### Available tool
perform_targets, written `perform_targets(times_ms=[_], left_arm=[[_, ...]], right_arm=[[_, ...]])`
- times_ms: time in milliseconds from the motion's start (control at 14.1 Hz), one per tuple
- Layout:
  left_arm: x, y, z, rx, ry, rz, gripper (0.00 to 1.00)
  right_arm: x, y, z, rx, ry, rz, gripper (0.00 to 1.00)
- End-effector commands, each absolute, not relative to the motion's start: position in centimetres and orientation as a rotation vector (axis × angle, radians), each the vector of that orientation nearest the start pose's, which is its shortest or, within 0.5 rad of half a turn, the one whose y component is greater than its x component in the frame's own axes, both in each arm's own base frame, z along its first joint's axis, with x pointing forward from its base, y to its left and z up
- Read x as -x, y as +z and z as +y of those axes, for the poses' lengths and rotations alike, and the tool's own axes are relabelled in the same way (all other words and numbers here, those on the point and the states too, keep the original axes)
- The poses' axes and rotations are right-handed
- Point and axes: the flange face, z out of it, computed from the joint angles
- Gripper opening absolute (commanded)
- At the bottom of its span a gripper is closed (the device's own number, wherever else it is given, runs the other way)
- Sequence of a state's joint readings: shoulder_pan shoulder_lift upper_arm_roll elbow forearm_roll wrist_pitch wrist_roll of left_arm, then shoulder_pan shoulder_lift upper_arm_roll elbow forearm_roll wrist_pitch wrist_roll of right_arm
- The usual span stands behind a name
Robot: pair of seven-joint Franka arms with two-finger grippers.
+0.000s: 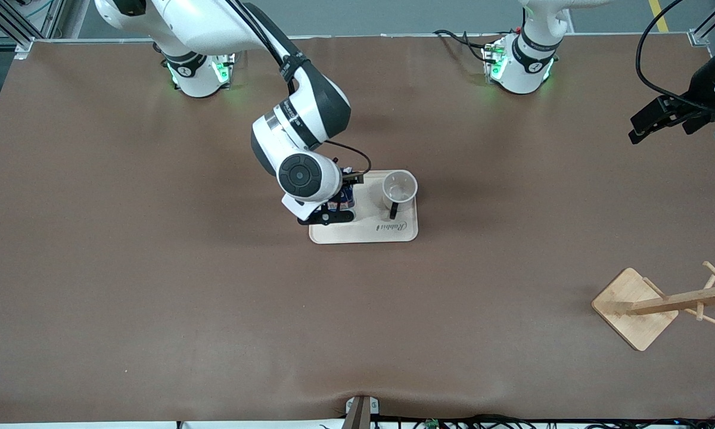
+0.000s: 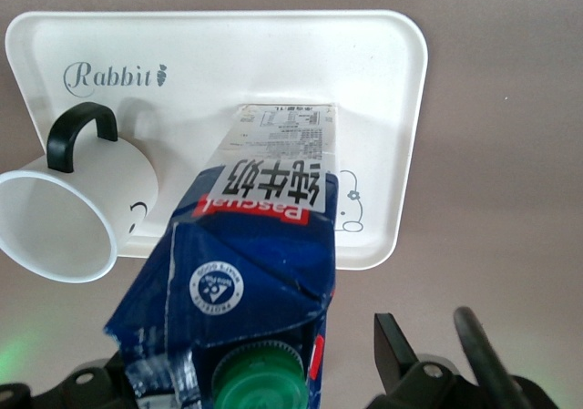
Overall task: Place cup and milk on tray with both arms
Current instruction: 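Lower the carton beside the mug and open the right gripper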
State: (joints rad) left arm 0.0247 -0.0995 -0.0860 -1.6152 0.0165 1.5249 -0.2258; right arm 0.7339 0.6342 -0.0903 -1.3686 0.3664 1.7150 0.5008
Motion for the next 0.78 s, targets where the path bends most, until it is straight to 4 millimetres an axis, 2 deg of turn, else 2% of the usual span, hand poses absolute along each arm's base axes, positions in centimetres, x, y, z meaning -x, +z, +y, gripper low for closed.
perform_targets(times_ms=[0, 711], left_arm=[[-51.4, 66.0, -3.7, 3.111, -0.023, -0.232, 1.00], [-51.4, 66.3, -3.4, 3.114, -0.042, -0.241, 1.00]], right_arm=[[-52.8, 34.2, 45.6, 2.980, 0.594, -0.083, 1.00], [-53.3, 35.6, 45.4, 2.946, 0.616, -0.012, 1.00]])
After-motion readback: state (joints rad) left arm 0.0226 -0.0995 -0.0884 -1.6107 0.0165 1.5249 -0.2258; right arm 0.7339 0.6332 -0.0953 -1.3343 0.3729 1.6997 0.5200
